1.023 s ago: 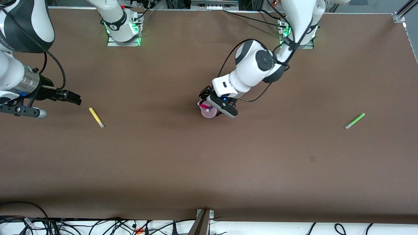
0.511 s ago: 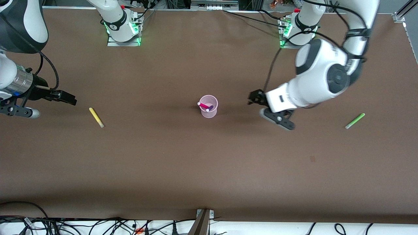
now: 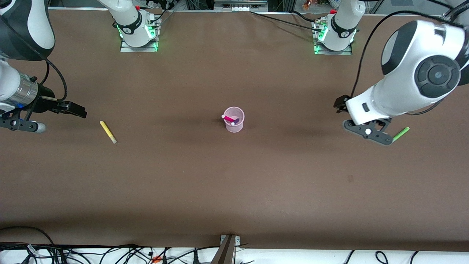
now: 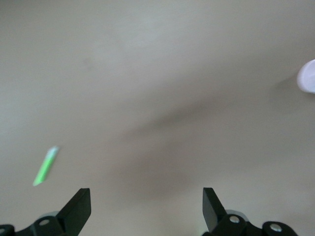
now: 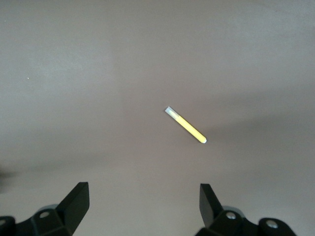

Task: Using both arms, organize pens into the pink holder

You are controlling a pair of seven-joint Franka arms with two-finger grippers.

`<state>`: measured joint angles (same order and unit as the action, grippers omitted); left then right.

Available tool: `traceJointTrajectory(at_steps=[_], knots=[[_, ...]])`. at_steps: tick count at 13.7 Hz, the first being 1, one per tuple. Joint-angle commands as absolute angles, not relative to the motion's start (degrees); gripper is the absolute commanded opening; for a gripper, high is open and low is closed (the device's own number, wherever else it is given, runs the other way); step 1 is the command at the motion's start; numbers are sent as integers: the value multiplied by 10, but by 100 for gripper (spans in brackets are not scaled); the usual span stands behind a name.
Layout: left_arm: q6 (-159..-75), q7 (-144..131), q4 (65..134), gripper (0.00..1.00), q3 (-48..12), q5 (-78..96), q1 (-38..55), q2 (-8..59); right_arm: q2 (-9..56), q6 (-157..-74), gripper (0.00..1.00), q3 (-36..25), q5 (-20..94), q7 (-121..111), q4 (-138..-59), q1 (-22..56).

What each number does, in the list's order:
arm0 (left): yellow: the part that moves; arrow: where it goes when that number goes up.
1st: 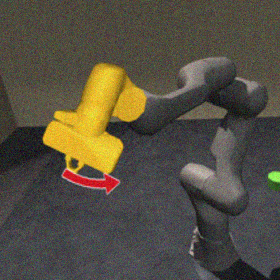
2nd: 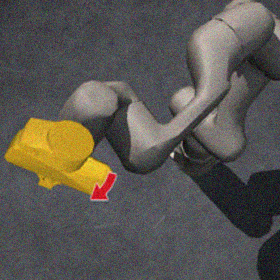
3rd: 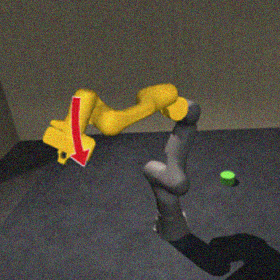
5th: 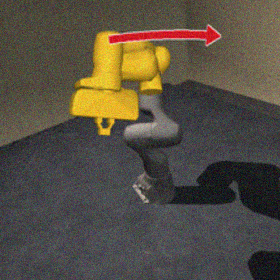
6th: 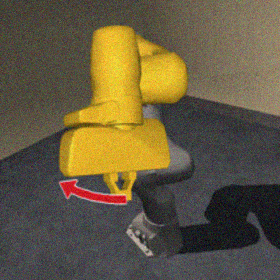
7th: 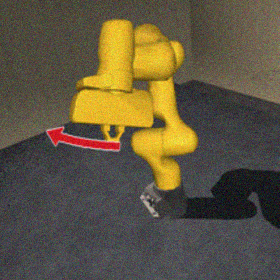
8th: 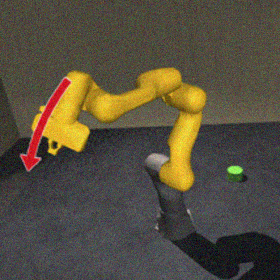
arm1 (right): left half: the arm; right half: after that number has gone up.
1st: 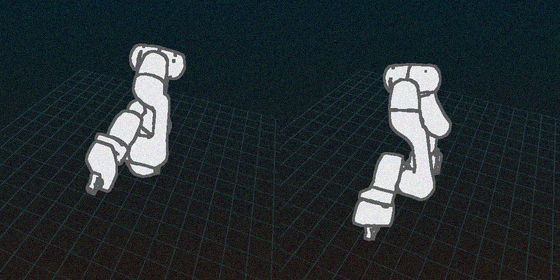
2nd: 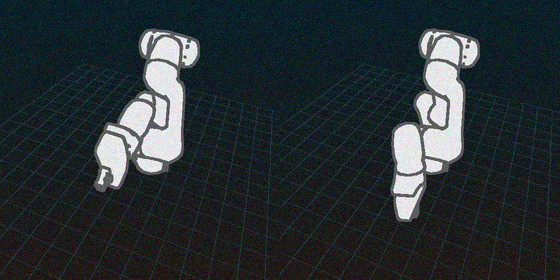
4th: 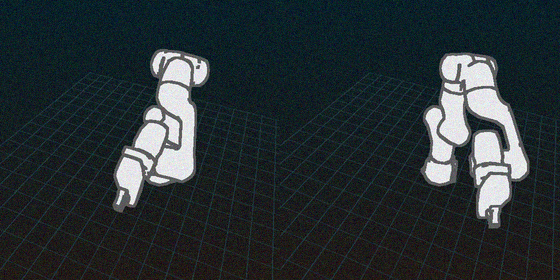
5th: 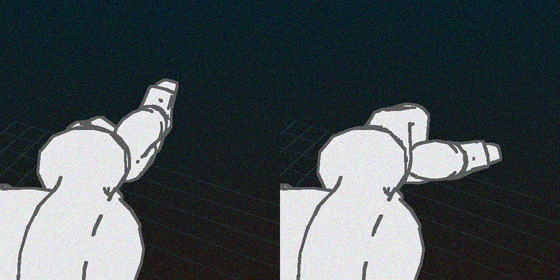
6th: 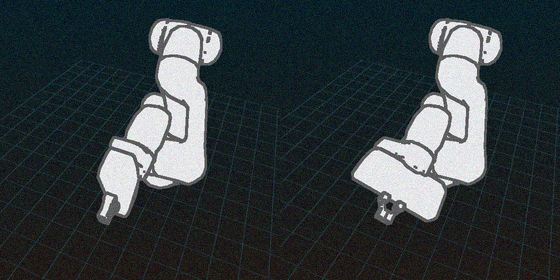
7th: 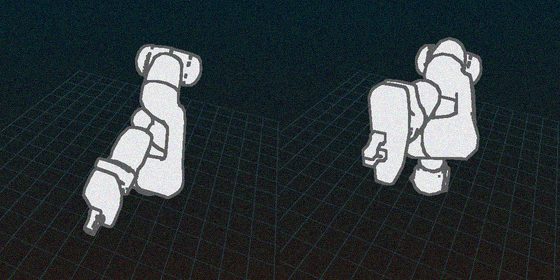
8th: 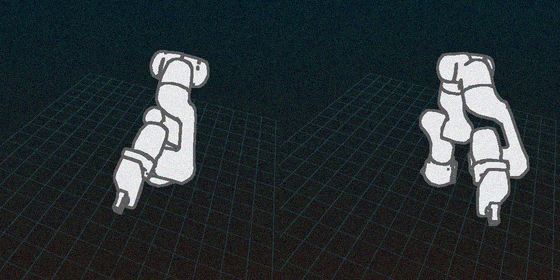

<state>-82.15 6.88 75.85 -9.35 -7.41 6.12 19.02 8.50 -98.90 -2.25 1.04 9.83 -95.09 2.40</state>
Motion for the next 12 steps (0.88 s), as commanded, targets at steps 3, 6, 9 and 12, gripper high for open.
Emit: traceJointTrajectory(at_steps=[3,6,9,12], knots=[[-800,63,717,100,-28,-67,54,172,71,-1003,99,-15,17,86,-968,12],[-880,38,814,100,21,-5,54,98,73,-1007,99,-15,17,86,-968,11],[-970,-29,991,100,23,2,33,-20,73,-1008,99,-15,17,86,-968,11],[-981,-27,1047,100,1,-6,17,-64,71,-1008,99,-16,17,86,-968,11]])
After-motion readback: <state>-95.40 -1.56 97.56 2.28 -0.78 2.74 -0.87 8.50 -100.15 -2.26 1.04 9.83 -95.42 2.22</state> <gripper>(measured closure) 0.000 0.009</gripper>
